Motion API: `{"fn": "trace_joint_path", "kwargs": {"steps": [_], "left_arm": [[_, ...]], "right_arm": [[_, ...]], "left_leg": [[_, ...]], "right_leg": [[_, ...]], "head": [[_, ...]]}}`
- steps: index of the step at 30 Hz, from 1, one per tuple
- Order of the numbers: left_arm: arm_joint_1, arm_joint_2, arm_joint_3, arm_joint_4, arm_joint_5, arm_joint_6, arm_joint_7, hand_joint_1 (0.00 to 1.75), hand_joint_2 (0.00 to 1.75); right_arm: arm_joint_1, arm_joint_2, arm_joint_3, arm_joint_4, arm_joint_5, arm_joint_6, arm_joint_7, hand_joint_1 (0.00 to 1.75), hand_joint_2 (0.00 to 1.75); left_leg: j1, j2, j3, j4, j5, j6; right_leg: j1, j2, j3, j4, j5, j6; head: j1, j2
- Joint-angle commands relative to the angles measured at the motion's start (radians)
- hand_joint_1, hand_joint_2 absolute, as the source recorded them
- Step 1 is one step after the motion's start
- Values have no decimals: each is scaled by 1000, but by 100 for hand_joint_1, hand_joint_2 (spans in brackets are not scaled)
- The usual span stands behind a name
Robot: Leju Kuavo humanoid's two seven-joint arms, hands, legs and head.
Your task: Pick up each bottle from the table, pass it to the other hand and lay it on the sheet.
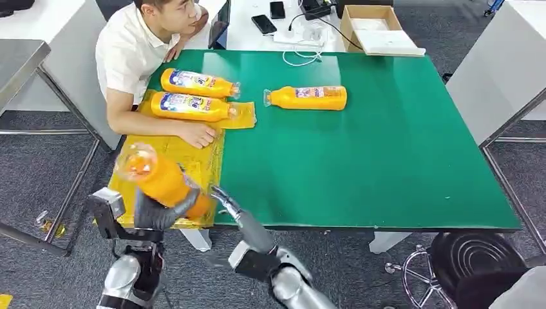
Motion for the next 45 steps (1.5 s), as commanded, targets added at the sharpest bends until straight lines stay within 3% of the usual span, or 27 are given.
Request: {"fn": "trace_joint_path", "kwargs": {"steps": [1,5,11,19,22,25,31,34,38,43,44,45], "left_arm": [[-68,20,90,131,86,-68,49,175,175],[-84,24,89,148,-30,12,2,175,175],[-164,78,-28,218,-502,229,-35,175,175],[-168,68,-19,235,-511,228,-40,175,175],[-282,92,-81,460,-878,319,54,175,175],[-380,83,-95,665,-1025,358,63,175,175],[-549,55,-122,980,-1186,265,180,175,175],[-554,59,-120,984,-1185,261,180,175,175],[-647,62,-152,1140,-1335,234,336,175,175],[-699,53,-83,1216,-1308,153,384,175,175],[-706,51,-74,1224,-1301,126,389,168,175],[-713,49,-77,1229,-1305,107,392,148,175]], "right_arm": [[116,-54,78,-281,-84,56,-6,0,0],[132,-71,94,-298,-45,17,-24,0,0],[149,-70,69,-305,-53,13,-33,0,0],[142,-65,66,-296,-54,14,-33,0,0],[122,-62,79,-276,-55,43,-37,0,0],[103,-54,94,-257,-54,51,-35,0,0],[88,-51,104,-253,-58,59,-31,0,0],[88,-50,104,-253,-58,59,-31,0,0],[73,-41,120,-227,-67,76,-25,0,0],[61,-33,136,-198,-68,71,-26,0,0],[60,-33,138,-194,-69,71,-26,0,0],[59,-33,139,-191,-69,71,-26,0,0]], "left_leg": [[0,-2,4,-1,-1,-1],[0,-1,2,-1,0,0],[0,-3,3,-1,0,-1],[0,1,4,-1,-1,-1],[0,-1,4,-2,0,-1],[0,-4,4,-2,1,-1],[0,-2,3,-1,1,-1],[0,0,3,-1,0,-1],[0,1,7,-1,-1,-2],[0,2,3,-1,0,-1],[0,3,6,-1,0,-2],[0,3,6,-1,0,-1]], "right_leg": [[1,-2,4,-1,-2,-2],[0,-2,3,-1,-1,-1],[0,-3,4,-1,-1,-2],[0,0,4,-1,-1,-2],[0,-3,5,-1,-1,-2],[0,-5,5,-1,-1,-2],[0,-3,5,0,0,-1],[0,-1,4,0,0,-1],[1,0,7,0,-1,-2],[0,2,4,0,1,-1],[1,2,6,0,0,-2],[1,2,6,0,1,-2]], "head": [[0,0],[1,0],[0,0],[1,0],[0,0],[1,0],[1,0],[1,0],[1,0],[1,0],[1,0],[0,0]]}}
